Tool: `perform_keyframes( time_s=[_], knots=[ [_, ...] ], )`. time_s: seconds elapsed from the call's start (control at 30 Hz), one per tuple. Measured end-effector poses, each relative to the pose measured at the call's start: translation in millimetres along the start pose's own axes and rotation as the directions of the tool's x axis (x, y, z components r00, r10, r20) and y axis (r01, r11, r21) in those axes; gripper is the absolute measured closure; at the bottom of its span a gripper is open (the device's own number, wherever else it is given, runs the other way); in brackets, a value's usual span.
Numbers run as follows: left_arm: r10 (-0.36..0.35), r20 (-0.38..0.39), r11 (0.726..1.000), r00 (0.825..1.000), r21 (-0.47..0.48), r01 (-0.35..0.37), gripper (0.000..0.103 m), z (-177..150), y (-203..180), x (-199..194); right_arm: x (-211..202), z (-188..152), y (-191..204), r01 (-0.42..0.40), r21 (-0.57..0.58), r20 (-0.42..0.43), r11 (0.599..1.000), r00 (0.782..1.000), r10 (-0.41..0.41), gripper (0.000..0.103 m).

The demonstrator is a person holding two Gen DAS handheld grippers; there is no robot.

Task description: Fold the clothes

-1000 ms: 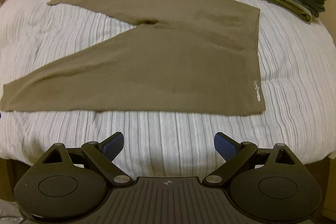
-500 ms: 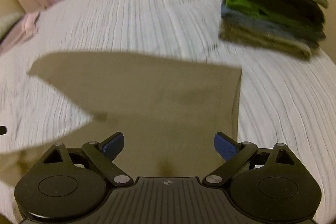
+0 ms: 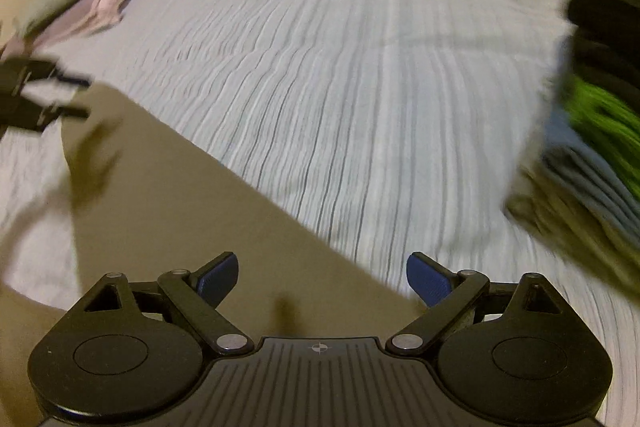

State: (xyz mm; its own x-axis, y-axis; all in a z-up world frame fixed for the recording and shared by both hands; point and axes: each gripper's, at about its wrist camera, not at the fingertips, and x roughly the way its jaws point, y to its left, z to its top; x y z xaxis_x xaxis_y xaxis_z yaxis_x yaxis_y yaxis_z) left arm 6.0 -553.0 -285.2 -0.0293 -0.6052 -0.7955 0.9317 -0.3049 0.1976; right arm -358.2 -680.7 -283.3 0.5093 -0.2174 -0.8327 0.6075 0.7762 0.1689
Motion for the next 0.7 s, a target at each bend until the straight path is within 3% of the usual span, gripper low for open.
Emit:
perform_keyframes(
  time_s=[0.03, 0.17, 0.27, 0.33, 0.43, 0.5, 0.53, 0.57, 0.6, 0.63, 0.7],
  knots=[
    [-0.012, -0.007, 0.999, 1.0, 0.038, 0.013, 0.05, 3, 6, 12, 10, 4, -4, -0.011, -0.007, -0.017, 1.0, 1.0, 0.011, 0.037],
    [-0.094, -0.069, 0.981, 0.993, 0.165, 0.104, 0.054, 6, 26, 46, 37, 10, -17, -0.047, -0.016, -0.04, 0.999, 0.998, 0.047, 0.037],
    [-0.166, -0.139, 0.953, 0.976, 0.231, 0.195, 0.058, 3, 40, 62, 48, 12, -22, -0.07, -0.029, -0.075, 0.997, 0.995, 0.068, 0.037],
    [-0.186, -0.176, 0.941, 0.967, 0.252, 0.227, 0.065, 0, 49, 71, 51, 14, -22, -0.075, -0.042, -0.092, 0.996, 0.993, 0.071, 0.037],
    [-0.18, -0.205, 0.935, 0.962, 0.267, 0.232, 0.065, -6, 64, 80, 53, 18, -24, -0.089, -0.035, -0.109, 0.995, 0.99, 0.085, 0.038],
    [-0.188, -0.224, 0.936, 0.956, 0.253, 0.243, 0.064, -9, 71, 87, 55, 20, -24, -0.097, -0.034, -0.134, 0.995, 0.987, 0.091, 0.056],
    [-0.194, -0.231, 0.936, 0.953, 0.248, 0.25, 0.068, -11, 74, 88, 56, 21, -23, -0.102, -0.031, -0.145, 0.994, 0.985, 0.096, 0.073],
    [-0.203, -0.236, 0.934, 0.95, 0.246, 0.261, 0.073, -13, 73, 89, 55, 22, -21, -0.109, -0.026, -0.156, 0.994, 0.982, 0.103, 0.092],
    [-0.215, -0.239, 0.93, 0.947, 0.246, 0.273, 0.087, -14, 72, 89, 52, 22, -18, -0.102, -0.034, -0.155, 0.994, 0.983, 0.096, 0.101],
    [-0.217, -0.238, 0.927, 0.947, 0.254, 0.277, 0.1, -15, 69, 88, 48, 22, -14, -0.087, -0.05, -0.145, 0.995, 0.986, 0.079, 0.103],
    [-0.176, -0.203, 0.925, 0.963, 0.299, 0.232, 0.102, -20, 61, 77, 36, 21, -4, -0.049, -0.081, -0.116, 0.996, 0.993, 0.039, 0.103]
  ],
)
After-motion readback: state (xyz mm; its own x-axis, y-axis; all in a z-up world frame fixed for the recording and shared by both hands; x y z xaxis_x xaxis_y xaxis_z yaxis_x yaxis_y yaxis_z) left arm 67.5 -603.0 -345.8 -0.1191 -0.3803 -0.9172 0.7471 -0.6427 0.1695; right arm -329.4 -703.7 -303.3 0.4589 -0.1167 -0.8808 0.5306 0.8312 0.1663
